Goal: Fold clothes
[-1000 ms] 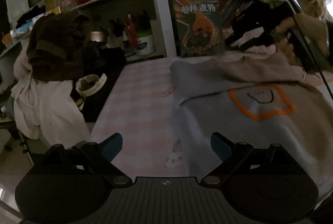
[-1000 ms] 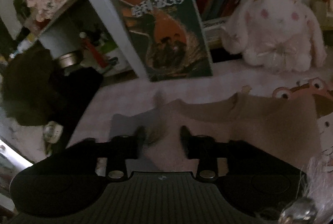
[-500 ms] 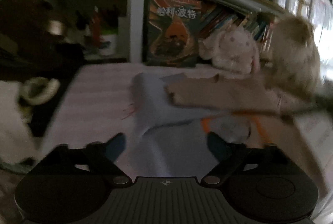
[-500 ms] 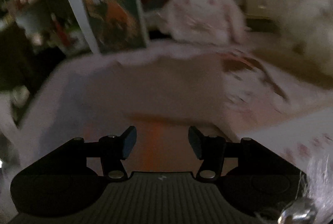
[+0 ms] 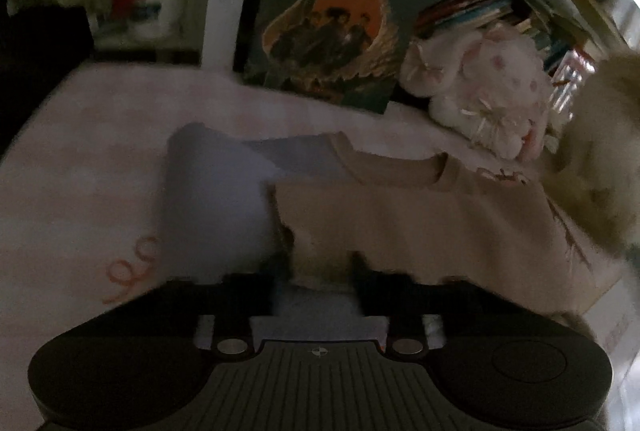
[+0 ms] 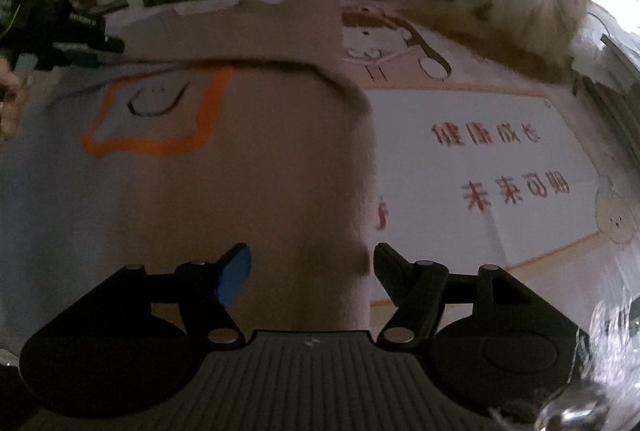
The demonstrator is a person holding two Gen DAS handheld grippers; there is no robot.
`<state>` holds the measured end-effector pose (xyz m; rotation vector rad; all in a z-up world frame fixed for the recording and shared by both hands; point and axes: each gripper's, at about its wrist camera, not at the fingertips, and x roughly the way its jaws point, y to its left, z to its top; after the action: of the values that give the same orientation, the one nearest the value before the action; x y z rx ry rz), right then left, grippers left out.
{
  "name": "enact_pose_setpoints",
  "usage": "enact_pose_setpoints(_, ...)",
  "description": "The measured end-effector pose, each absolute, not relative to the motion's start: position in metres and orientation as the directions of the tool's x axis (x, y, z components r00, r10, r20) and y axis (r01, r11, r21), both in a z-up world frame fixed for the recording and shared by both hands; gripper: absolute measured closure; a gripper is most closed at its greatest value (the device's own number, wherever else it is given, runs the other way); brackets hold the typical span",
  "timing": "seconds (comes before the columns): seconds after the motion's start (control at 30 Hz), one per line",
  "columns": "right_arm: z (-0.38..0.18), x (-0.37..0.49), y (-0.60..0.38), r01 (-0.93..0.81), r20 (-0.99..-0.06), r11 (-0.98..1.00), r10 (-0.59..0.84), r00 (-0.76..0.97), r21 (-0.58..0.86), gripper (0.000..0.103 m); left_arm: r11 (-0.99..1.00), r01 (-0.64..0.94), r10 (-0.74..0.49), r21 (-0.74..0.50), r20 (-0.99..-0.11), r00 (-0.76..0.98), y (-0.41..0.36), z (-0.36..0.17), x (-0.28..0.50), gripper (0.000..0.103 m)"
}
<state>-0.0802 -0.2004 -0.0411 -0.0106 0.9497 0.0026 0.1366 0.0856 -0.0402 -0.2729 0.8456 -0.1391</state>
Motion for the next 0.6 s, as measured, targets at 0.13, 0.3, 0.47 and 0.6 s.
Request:
enact_pose_setpoints(0.13,-0.043,-0.081,-0.207,0.031,-0.824,0.999,0.003,0.566,0.025,0.037,0.954,0.048,-0.23,-0.296,-0.62,0.75,0.09,-0.021,0.116,0.1)
enact_pose_setpoints(0.3,-0.045,-0.081,-0.211,0.059,-0.828,0.997,0.012,0.56,0.054,0.037,0.977,0.068,-0.182,-0.2,-0.63,0.755,0.093,-0.02,0.1,0.1)
enact_pose_setpoints(0.47,-0.045,-0.079,-0.211,0.05,-0.83,0.997,0.014,0.557,0.05,0.036,0.975,0.071,-0.2,-0.211,-0.689,0.696,0.099,-0.038,0.106,0.094)
enact_pose_setpoints(0.6,-0.045,-0.078,-0.211,0.046,-0.831,0.998,0.013,0.556,0.047,0.036,0.968,0.088,-0.226,-0.236,-0.656,0.72,0.11,-0.024,0.084,0.079)
